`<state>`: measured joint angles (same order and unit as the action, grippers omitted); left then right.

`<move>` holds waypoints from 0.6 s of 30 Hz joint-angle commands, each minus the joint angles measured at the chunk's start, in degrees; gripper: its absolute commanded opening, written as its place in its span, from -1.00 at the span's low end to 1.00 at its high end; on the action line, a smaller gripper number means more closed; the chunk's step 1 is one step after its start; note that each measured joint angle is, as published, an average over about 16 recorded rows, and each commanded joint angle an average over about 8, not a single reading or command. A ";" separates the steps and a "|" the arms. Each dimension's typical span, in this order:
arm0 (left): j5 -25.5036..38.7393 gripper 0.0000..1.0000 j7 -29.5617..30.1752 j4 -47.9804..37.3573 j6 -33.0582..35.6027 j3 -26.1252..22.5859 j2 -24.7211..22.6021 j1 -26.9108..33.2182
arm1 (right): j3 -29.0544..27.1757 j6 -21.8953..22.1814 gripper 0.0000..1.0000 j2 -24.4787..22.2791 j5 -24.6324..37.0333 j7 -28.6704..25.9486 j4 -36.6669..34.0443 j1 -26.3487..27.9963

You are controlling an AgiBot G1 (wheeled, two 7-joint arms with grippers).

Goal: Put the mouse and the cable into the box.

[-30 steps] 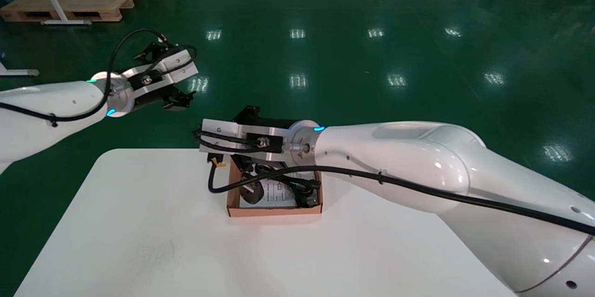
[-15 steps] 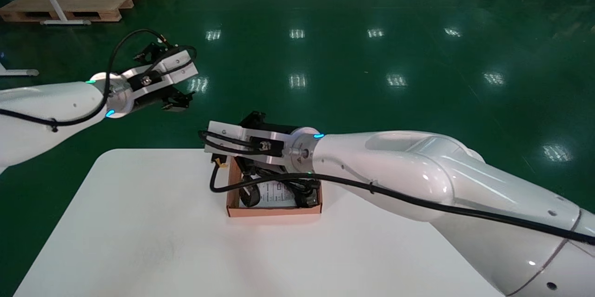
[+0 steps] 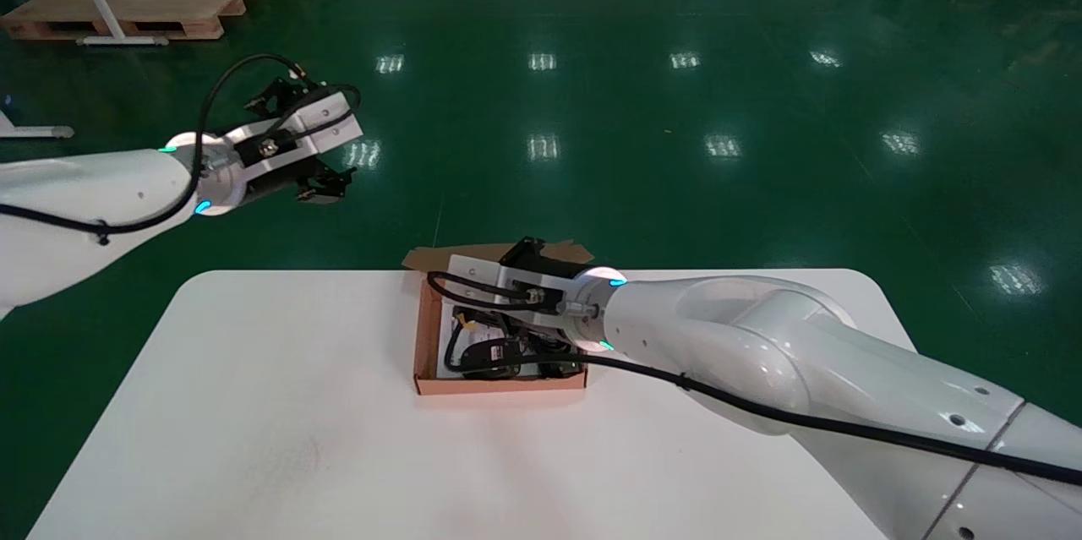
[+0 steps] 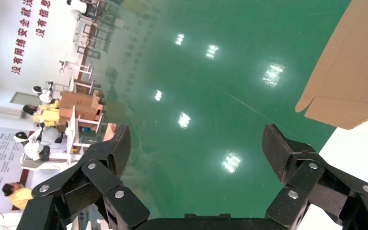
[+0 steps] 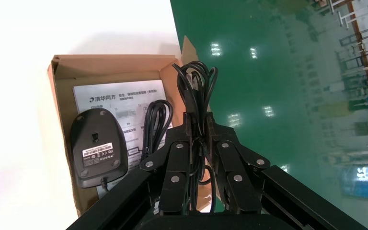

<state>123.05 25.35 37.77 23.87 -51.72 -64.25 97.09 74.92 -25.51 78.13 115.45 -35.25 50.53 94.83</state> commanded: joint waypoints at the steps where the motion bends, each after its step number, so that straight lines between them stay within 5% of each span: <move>1: 0.14 1.00 0.09 0.09 0.03 0.00 0.03 -0.02 | 0.28 0.06 1.00 -0.03 0.27 -0.20 -0.18 -0.04; 11: -0.16 1.00 -0.17 -0.09 0.02 0.03 0.00 -0.02 | -0.77 -0.57 1.00 -0.30 -0.79 0.54 0.38 -0.26; 18: -0.18 1.00 -0.19 -0.10 0.03 0.04 0.00 -0.03 | -5.49 -5.38 1.00 -3.76 -6.69 2.51 2.22 -2.93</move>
<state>122.87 25.16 37.67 23.89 -51.69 -64.25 97.07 69.12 -31.20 74.16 108.38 -32.61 52.88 91.74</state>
